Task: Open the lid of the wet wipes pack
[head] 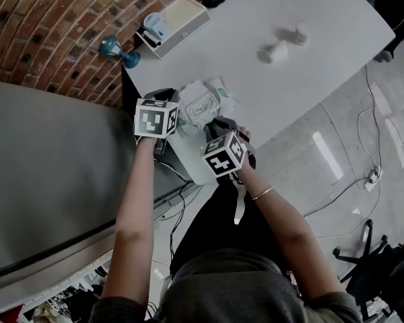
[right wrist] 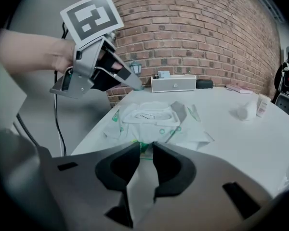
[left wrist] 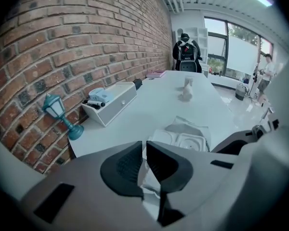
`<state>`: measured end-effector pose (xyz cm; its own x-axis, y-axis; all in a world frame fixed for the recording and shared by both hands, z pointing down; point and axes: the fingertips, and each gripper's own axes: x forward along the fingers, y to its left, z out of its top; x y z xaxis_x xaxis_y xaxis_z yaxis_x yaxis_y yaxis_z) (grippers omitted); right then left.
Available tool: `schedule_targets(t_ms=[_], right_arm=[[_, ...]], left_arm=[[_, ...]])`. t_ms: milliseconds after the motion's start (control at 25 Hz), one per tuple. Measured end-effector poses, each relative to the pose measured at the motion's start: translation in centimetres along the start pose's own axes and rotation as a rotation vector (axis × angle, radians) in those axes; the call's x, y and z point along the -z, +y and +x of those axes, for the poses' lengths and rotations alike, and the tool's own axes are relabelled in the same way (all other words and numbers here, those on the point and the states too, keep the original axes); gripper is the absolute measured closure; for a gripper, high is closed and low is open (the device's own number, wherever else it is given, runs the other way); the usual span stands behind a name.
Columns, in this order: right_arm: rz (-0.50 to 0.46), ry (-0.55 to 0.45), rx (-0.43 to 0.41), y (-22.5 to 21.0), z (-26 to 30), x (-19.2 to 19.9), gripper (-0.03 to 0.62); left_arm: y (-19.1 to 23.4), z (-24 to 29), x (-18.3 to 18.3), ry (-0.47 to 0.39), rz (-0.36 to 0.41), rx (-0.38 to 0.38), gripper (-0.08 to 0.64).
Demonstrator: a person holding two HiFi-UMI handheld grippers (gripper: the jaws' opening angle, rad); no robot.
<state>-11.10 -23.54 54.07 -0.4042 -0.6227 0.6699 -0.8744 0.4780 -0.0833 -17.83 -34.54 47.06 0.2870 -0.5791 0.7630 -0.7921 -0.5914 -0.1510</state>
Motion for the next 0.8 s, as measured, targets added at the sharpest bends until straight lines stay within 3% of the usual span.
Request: schedule_targets(t_ms=[200, 440, 800], right_arm=[[-0.072, -0.013, 0.019, -0.2, -0.7, -0.2, 0.526], [0.014, -0.056, -0.013, -0.7, -2.9, -1.3, 0.535], [0.062, -0.124, -0.039, -1.2, -6.7, -2.5, 0.564]], left_arm=[[0.2, -1.9, 1.3, -0.044, -0.077, -0.021, 0.525], [-0.4, -3.4, 3.1, -0.099, -0.101, -0.037, 0.526], [-2.6, -7.1, 3.8, -0.202, -0.243, -0.066, 0.526]])
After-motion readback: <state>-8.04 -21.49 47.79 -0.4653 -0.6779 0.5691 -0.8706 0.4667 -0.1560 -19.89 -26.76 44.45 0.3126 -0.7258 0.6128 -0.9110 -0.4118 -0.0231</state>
